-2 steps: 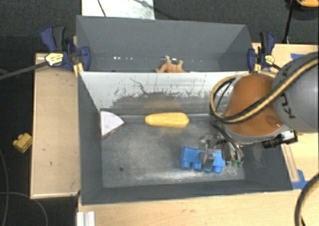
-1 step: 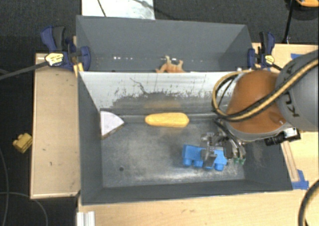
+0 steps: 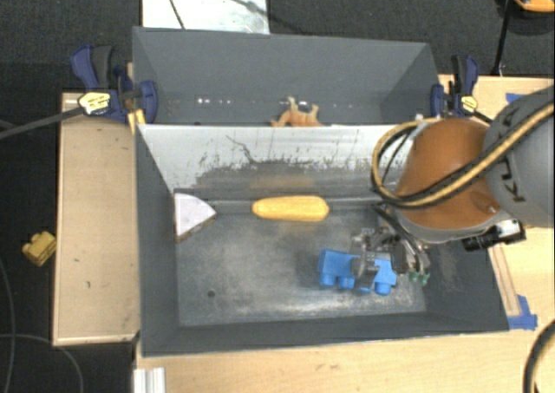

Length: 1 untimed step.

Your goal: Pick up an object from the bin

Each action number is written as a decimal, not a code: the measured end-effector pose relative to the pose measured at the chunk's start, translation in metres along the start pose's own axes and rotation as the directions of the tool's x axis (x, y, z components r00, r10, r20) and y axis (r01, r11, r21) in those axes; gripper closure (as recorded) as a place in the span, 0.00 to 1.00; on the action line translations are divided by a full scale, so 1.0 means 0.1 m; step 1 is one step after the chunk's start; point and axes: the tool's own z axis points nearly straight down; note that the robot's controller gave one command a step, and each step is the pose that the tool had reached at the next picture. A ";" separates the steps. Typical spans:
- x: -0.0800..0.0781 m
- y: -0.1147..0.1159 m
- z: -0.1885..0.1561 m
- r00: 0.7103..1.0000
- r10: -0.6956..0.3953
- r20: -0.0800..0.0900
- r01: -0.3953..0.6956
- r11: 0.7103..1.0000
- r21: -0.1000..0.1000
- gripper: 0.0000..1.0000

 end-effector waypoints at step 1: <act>0.01 0.00 -0.07 1.000 0.001 -0.005 -0.001 1.000 0.000 1.00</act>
Offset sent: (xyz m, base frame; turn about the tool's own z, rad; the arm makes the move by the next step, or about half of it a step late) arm 0.0000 0.0000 0.0340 0.0000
